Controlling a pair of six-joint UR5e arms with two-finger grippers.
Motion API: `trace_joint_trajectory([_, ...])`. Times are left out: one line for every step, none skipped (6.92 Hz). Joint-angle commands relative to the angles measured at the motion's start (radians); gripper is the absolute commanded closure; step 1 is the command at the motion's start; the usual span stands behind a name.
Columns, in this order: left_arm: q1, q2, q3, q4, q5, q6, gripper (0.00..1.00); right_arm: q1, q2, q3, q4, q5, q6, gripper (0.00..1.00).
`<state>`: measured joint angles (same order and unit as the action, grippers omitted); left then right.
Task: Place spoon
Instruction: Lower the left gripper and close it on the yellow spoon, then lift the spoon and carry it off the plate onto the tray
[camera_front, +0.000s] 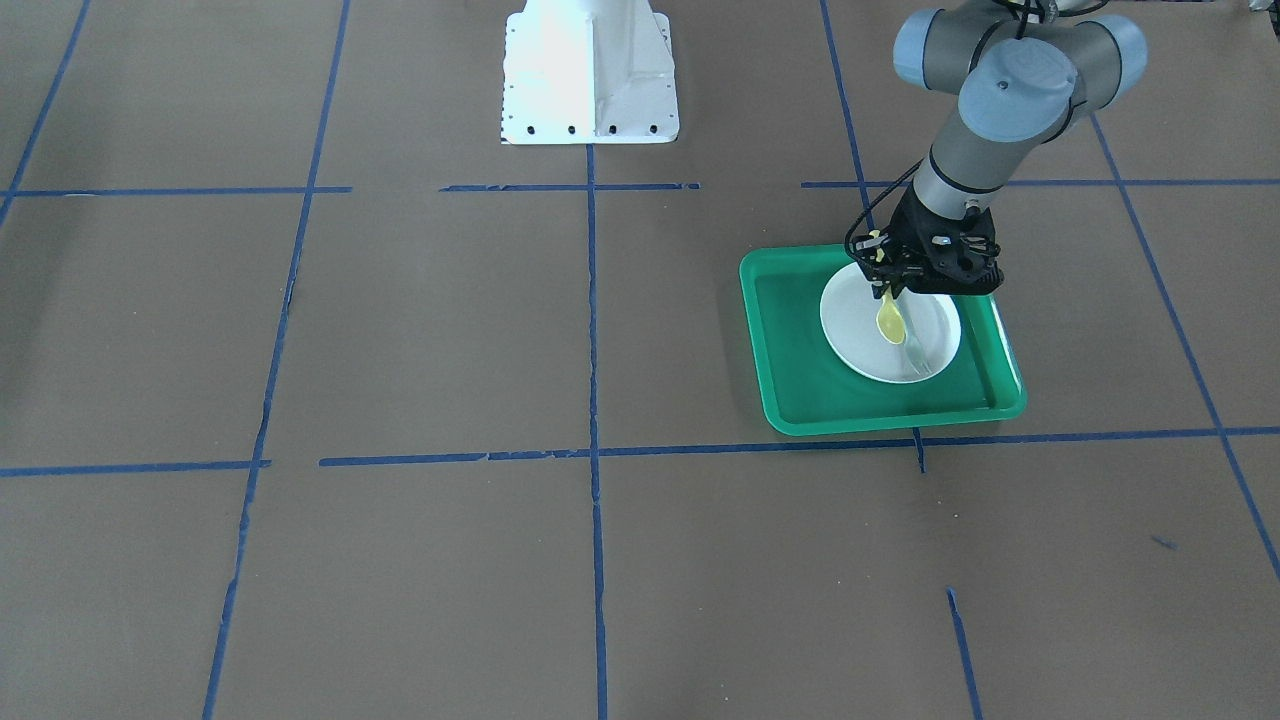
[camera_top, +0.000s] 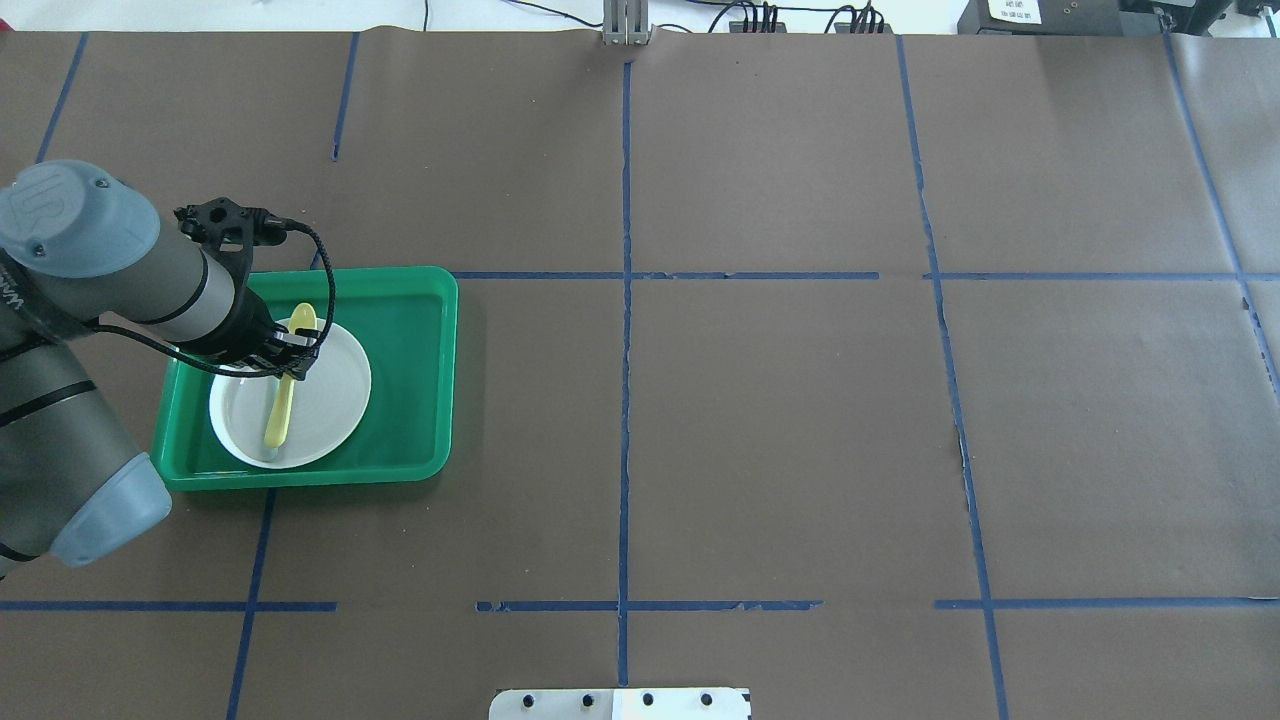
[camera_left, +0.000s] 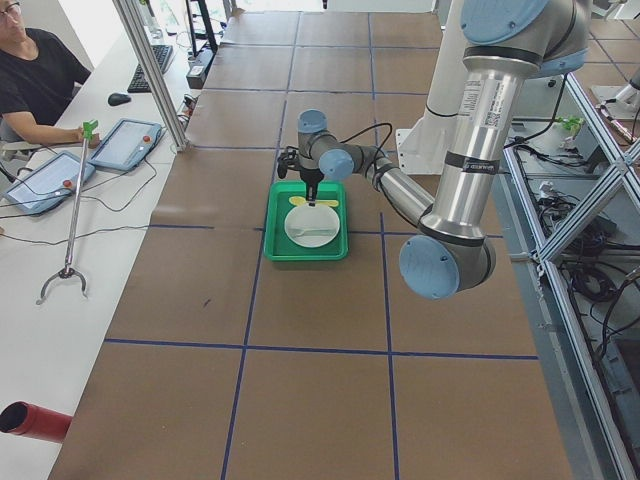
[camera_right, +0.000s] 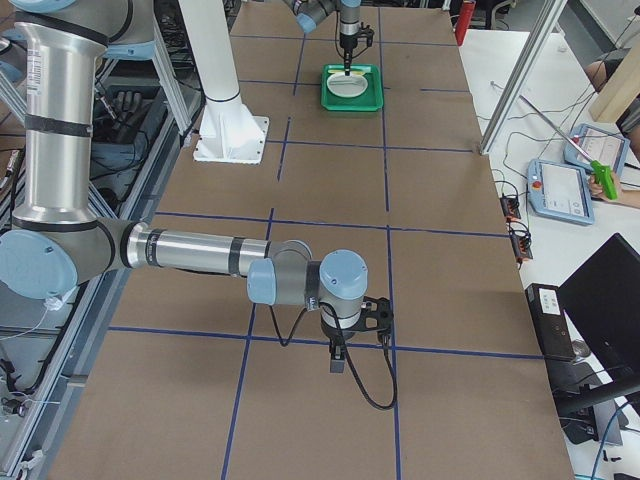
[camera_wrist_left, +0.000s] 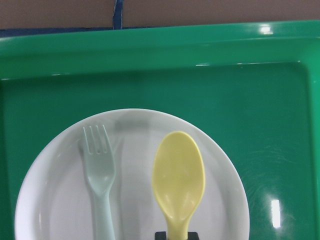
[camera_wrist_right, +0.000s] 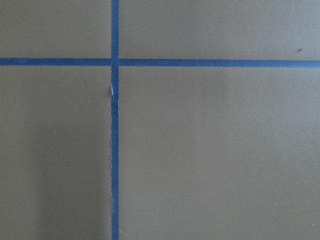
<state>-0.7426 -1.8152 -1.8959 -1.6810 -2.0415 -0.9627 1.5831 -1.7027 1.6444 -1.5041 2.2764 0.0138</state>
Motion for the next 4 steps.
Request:
trace_joint_trajectory([0.009, -0.096, 0.073, 0.003, -0.002, -0.057, 1.00, 0.000, 0.000, 0.000, 0.001, 0.000, 0.000, 0.00])
trace_joint_trajectory([0.025, -0.139, 0.099, 0.003, -0.002, -0.091, 1.00, 0.000, 0.000, 0.000, -0.001, 0.000, 0.000, 0.00])
trace_joint_trajectory([0.044, -0.148, 0.113, -0.003, 0.000, -0.125, 1.00, 0.000, 0.000, 0.000, -0.001, 0.000, 0.000, 0.00])
trace_joint_trajectory([0.052, -0.159, 0.138, -0.012, 0.003, -0.128, 1.00, 0.000, 0.000, 0.000, 0.001, 0.000, 0.000, 0.00])
